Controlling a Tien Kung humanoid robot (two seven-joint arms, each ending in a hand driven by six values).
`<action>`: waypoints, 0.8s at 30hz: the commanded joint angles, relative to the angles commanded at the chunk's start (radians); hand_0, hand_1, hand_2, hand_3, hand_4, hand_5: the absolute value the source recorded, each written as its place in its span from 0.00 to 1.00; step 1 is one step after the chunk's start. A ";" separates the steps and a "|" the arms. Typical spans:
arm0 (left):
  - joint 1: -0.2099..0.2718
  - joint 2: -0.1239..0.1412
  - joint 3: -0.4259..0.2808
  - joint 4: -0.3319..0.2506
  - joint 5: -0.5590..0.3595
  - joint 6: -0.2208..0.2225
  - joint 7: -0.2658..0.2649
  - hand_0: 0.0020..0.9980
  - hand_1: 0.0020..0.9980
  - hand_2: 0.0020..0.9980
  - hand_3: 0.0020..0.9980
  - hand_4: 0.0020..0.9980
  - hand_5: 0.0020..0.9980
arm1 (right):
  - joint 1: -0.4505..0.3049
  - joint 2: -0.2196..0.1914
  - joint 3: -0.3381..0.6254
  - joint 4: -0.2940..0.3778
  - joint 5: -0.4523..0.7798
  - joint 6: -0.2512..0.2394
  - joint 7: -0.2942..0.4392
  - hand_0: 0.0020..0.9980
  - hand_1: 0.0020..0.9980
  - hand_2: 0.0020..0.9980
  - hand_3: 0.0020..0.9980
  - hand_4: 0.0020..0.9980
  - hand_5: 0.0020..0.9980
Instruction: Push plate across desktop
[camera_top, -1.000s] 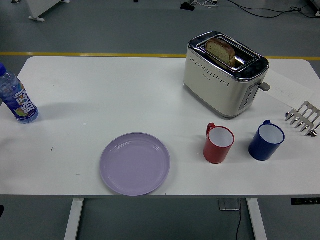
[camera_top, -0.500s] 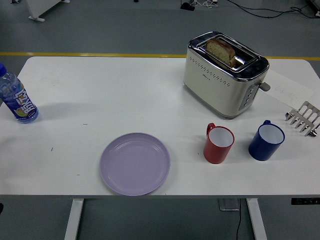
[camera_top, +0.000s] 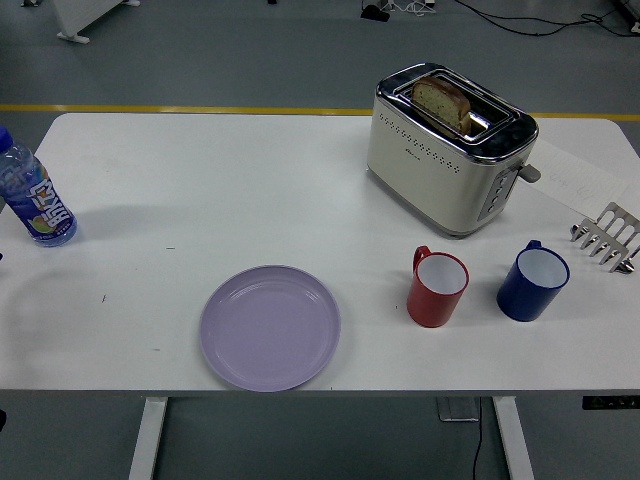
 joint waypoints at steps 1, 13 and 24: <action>0.005 -0.008 -0.008 -0.013 -0.039 -0.027 0.036 0.64 0.67 0.67 0.60 0.51 1.00 | 0.000 0.000 0.000 0.000 0.001 -0.001 0.000 0.60 0.60 0.67 0.64 0.21 0.49; -0.001 -0.060 -0.009 -0.040 -0.171 -0.134 0.161 0.59 0.66 0.63 0.58 0.50 1.00 | 0.002 0.000 0.003 0.000 -0.004 0.000 0.000 0.60 0.60 0.67 0.64 0.21 0.49; -0.019 -0.044 0.037 -0.030 -0.160 -0.135 0.154 0.59 0.66 0.63 0.58 0.50 1.00 | -0.002 0.000 0.000 0.001 -0.002 0.000 -0.001 0.60 0.60 0.67 0.64 0.21 0.49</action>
